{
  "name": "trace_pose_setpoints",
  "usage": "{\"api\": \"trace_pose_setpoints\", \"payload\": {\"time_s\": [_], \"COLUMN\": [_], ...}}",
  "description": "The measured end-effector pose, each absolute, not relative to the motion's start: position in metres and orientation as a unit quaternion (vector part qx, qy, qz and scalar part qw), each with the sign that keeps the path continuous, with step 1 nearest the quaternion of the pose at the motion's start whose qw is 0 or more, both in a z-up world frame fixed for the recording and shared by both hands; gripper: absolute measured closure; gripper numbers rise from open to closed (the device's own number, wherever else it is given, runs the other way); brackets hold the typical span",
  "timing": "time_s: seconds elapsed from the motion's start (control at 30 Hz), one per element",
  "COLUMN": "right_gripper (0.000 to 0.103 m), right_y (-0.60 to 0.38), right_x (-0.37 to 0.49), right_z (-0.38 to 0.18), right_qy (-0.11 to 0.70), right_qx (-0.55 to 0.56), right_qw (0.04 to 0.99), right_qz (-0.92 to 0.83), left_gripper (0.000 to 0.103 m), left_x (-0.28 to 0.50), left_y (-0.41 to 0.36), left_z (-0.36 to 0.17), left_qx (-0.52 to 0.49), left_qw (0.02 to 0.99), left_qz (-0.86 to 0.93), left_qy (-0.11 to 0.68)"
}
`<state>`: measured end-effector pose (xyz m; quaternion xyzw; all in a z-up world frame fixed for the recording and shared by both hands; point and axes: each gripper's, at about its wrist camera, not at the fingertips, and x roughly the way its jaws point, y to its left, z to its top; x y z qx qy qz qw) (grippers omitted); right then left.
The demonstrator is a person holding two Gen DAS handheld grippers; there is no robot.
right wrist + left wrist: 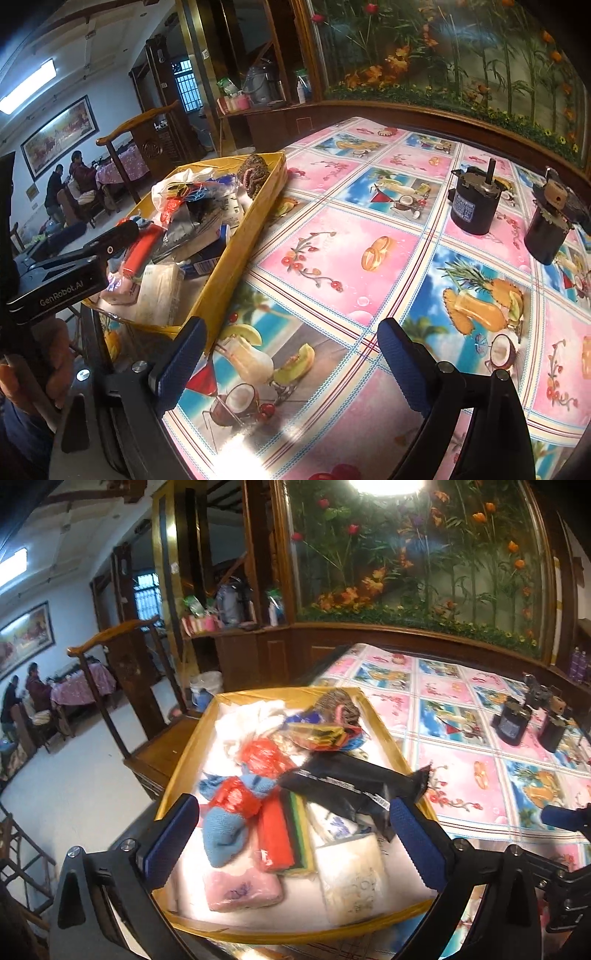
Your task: Organize soft objects
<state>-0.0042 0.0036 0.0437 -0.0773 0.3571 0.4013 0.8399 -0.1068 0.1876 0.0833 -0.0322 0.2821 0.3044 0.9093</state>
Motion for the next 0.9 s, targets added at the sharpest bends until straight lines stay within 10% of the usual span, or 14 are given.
{"api": "trace_pose_setpoints", "payload": {"time_s": [0.9], "right_gripper": [0.003], "right_y": [0.017], "right_x": [-0.031], "right_z": [0.047], "right_qy": [0.283], "right_qx": [-0.179], "right_qw": [0.877], "right_qz": [0.344], "left_gripper": [0.0], "left_x": [-0.102], "left_y": [0.157], "left_z": [0.076], "left_qx": [0.028], "left_qw": [0.899], "left_qz": [0.322], "left_qy": [0.295]}}
